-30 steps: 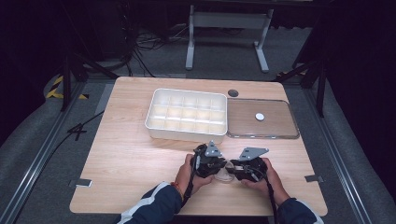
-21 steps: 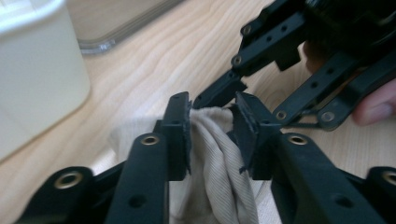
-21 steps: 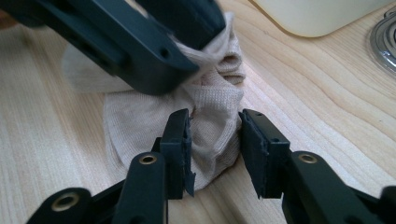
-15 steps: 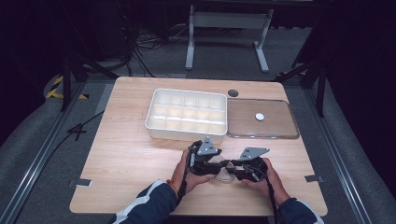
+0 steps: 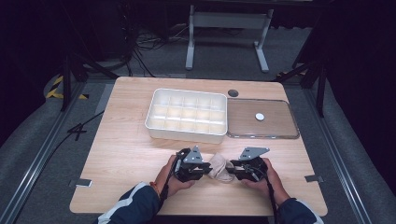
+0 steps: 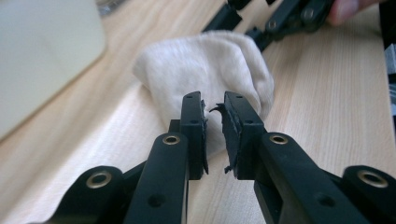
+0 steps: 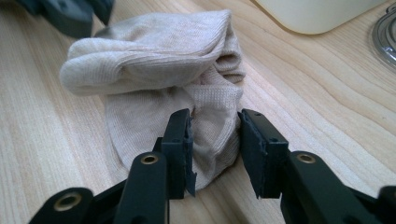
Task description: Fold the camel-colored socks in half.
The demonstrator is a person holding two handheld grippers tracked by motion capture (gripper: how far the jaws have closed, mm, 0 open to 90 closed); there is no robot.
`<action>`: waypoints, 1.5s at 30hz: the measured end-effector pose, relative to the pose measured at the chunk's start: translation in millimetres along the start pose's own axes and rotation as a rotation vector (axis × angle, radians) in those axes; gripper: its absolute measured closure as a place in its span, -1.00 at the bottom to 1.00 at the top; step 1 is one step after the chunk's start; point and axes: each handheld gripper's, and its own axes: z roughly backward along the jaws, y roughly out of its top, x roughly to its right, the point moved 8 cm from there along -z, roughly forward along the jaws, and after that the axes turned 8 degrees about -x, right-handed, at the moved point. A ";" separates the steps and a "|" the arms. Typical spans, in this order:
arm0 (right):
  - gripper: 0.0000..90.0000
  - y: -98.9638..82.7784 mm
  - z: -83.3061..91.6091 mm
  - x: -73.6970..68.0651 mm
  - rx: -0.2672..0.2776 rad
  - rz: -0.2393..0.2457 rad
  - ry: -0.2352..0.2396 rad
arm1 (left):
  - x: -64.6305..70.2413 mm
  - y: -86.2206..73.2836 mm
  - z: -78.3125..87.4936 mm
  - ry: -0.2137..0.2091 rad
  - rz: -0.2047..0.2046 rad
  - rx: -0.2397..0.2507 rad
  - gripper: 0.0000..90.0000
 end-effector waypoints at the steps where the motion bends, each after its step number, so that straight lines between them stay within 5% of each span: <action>1: 0.43 0.0 0.0 0.1 0.000 0.001 -0.001 | 0.6 -2.2 -7.4 0.008 -0.010 -0.020 0.72; 12: 0.24 1.5 7.0 2.3 -0.004 -0.003 -0.016 | 3.0 -8.0 -21.5 -0.003 0.005 -0.009 0.70; 18: 0.53 30.7 39.3 -4.0 0.189 -0.030 -0.028 | 3.0 -8.8 -21.9 -0.001 0.005 -0.012 0.70; 21: 0.65 44.6 39.4 -17.3 0.220 0.001 -0.023 | 3.9 -8.4 -22.7 0.016 -0.002 -0.011 0.70; 27: 0.89 49.4 21.0 -31.5 0.159 0.064 -0.015 | 4.3 -8.2 -22.8 0.032 -0.014 -0.011 0.70; 36: 0.83 20.2 4.6 -27.1 -0.041 0.115 -0.024 | 6.0 -8.6 -23.1 0.039 -0.021 -0.015 0.69; 40: 0.82 14.0 0.7 -24.8 -0.038 0.106 -0.017 | 6.3 -8.6 -22.6 0.035 -0.016 -0.017 0.66; 45: 0.82 14.2 -0.5 -25.0 -0.036 0.118 -0.032 | 4.8 -6.5 -13.5 0.022 -0.006 -0.011 0.35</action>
